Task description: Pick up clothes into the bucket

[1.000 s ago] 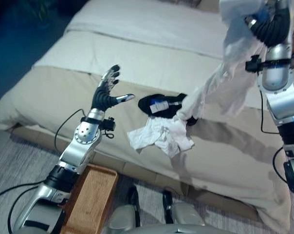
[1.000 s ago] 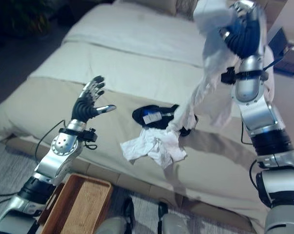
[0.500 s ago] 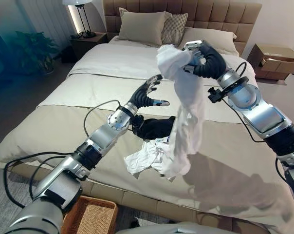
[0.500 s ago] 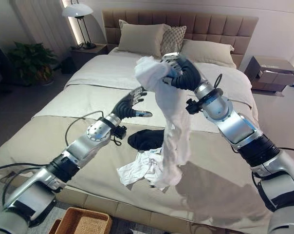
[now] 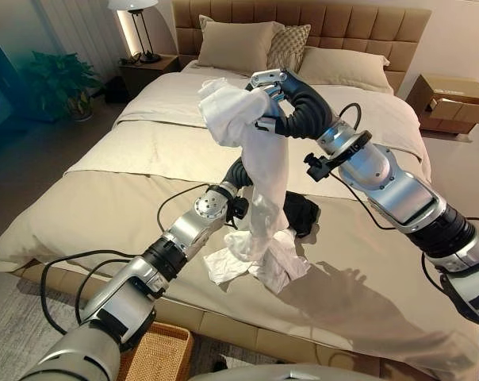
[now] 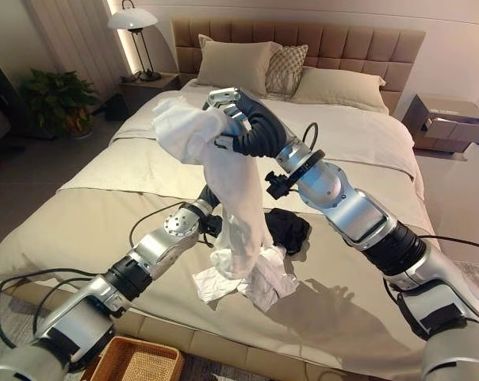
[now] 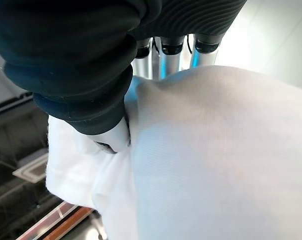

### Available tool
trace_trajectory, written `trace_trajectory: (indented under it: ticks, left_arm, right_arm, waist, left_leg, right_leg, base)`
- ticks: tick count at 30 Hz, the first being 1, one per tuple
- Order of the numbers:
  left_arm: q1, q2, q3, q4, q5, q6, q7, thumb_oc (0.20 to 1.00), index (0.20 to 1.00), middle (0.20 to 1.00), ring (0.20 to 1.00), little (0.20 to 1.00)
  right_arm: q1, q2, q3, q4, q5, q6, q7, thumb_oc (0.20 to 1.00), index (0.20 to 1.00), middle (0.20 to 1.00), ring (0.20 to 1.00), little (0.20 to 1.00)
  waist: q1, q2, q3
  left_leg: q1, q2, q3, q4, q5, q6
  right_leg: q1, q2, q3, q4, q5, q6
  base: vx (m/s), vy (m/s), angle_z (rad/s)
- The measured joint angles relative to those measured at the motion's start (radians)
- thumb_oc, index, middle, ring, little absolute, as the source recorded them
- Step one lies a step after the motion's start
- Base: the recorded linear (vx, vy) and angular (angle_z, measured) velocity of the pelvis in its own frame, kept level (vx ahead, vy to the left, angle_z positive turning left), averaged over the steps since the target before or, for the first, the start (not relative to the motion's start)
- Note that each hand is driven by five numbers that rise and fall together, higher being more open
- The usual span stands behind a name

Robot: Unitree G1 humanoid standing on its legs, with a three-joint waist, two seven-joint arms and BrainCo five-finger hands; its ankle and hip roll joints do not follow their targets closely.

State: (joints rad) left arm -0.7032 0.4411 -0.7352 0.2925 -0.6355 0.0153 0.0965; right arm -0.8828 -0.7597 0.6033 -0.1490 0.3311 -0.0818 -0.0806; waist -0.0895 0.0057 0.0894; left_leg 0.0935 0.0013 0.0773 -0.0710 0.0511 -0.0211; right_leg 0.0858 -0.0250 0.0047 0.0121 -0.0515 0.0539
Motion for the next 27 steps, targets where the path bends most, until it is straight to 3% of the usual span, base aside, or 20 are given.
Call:
trace_trajectory:
  ticks: [3, 5, 7, 9, 15, 21, 22, 23, 24, 27]
  left_arm:
    - [-0.083, 0.175, -0.187, -0.155, -0.168, 0.004, -0.094, 1.000, 1.000, 1.000, 1.000, 1.000]
    - [-0.152, 0.209, -0.247, -0.185, -0.264, 0.018, -0.153, 1.000, 1.000, 1.000, 1.000, 1.000]
    - [-0.170, 0.225, -0.252, -0.186, -0.296, 0.020, -0.183, 1.000, 1.000, 1.000, 1.000, 1.000]
    - [-0.201, 0.294, -0.286, -0.186, -0.304, 0.022, -0.218, 1.000, 1.000, 1.000, 1.000, 1.000]
    - [-0.201, 0.381, -0.279, -0.173, -0.294, 0.019, -0.230, 1.000, 1.000, 1.000, 1.000, 1.000]
    - [-0.099, 0.346, -0.067, -0.135, -0.137, -0.003, -0.133, 1.000, 1.000, 1.000, 1.000, 1.000]
    - [-0.075, 0.328, -0.018, -0.134, -0.109, -0.006, -0.124, 1.000, 1.000, 1.000, 1.000, 1.000]
    - [0.000, 0.276, 0.114, -0.130, -0.052, -0.022, -0.084, 1.000, 1.000, 1.000, 1.000, 1.000]
    - [0.041, 0.252, 0.175, -0.129, -0.035, -0.030, -0.065, 1.000, 1.000, 1.000, 1.000, 1.000]
    - [0.136, 0.236, 0.282, -0.109, 0.025, -0.033, -0.012, 1.000, 1.000, 1.000, 1.000, 1.000]
  right_arm:
    - [-0.018, -0.020, 0.039, 0.005, 0.036, -0.001, 0.001, 0.200, 0.200, 0.200, 0.200, 0.200]
    - [-0.019, -0.027, 0.048, 0.010, 0.044, -0.002, 0.002, 0.200, 0.200, 0.200, 0.200, 0.200]
    - [-0.023, -0.034, 0.058, 0.013, 0.046, -0.007, 0.005, 0.200, 0.200, 0.200, 0.200, 0.200]
    - [-0.027, -0.057, 0.066, 0.022, 0.054, -0.019, 0.011, 0.200, 0.200, 0.200, 0.200, 0.200]
    - [-0.020, -0.128, 0.052, 0.044, 0.054, -0.030, 0.011, 0.200, 0.200, 0.200, 0.200, 0.200]
    - [0.100, -0.147, -0.110, 0.038, 0.028, -0.031, 0.000, 0.200, 0.200, 0.200, 0.200, 0.200]
    - [0.132, -0.151, -0.147, 0.027, 0.018, -0.031, 0.001, 0.200, 0.200, 0.200, 0.200, 0.200]
    - [0.217, -0.153, -0.242, 0.019, 0.001, -0.031, -0.001, 0.200, 0.200, 0.200, 0.200, 0.200]
    - [0.260, -0.154, -0.287, 0.019, -0.007, -0.031, -0.003, 0.200, 0.200, 0.200, 0.200, 0.200]
    - [0.358, -0.162, -0.377, 0.025, -0.015, -0.025, -0.014, 0.200, 0.200, 0.200, 0.200, 0.200]
  waist:
    - [-0.004, 0.006, -0.004]
    - [-0.003, 0.011, -0.007]
    - [0.002, 0.012, -0.008]
    - [-0.002, 0.015, -0.010]
    - [0.007, 0.017, -0.013]
    - [0.029, 0.015, -0.012]
    - [0.029, 0.014, -0.012]
    - [0.030, 0.009, -0.013]
    - [0.030, 0.005, -0.012]
    - [0.031, -0.003, -0.014]
  left_leg:
    - [0.000, -0.002, -0.013, 0.002, 0.000, 0.000]
    - [-0.005, -0.005, -0.028, 0.003, 0.000, 0.000]
    - [-0.006, -0.005, -0.031, 0.002, 0.000, 0.000]
    - [-0.010, -0.006, -0.041, 0.003, 0.001, -0.001]
    - [-0.019, -0.011, -0.063, 0.005, 0.003, -0.004]
    - [-0.020, -0.016, -0.067, 0.004, 0.003, -0.004]
    - [-0.019, -0.017, -0.069, 0.005, 0.003, -0.004]
    - [-0.019, -0.020, -0.078, 0.004, 0.003, -0.004]
    - [-0.019, -0.020, -0.079, 0.004, 0.003, -0.004]
    - [-0.019, -0.021, -0.079, 0.001, 0.003, -0.003]
  right_leg:
    - [0.016, -0.002, -0.015, -0.011, 0.002, 0.001]
    - [0.017, -0.005, -0.031, -0.013, 0.002, 0.001]
    - [0.023, -0.005, -0.036, -0.017, 0.002, 0.001]
    - [0.026, -0.006, -0.048, -0.018, 0.002, 0.001]
    - [0.031, -0.010, -0.072, -0.027, 0.002, 0.001]
    - [0.032, -0.012, -0.075, -0.027, 0.001, 0.002]
    - [0.034, -0.014, -0.078, -0.027, 0.001, 0.002]
    - [0.036, -0.014, -0.084, -0.027, -0.001, 0.004]
    - [0.036, -0.014, -0.084, -0.027, -0.001, 0.005]
    - [0.038, -0.016, -0.084, -0.033, -0.001, 0.005]
  base:
    - [0.00, -0.002, 0.11]
    - [0.01, 0.000, 0.22]
    - [0.03, -0.002, 0.13]
    - [0.03, -0.004, 0.15]
    - [0.02, 0.003, 0.13]
    - [0.00, -0.002, 0.02]
    - [0.01, -0.003, 0.09]
    - [0.01, -0.005, 0.10]
    - [0.02, -0.005, 0.07]
    - [0.00, 0.000, 0.00]
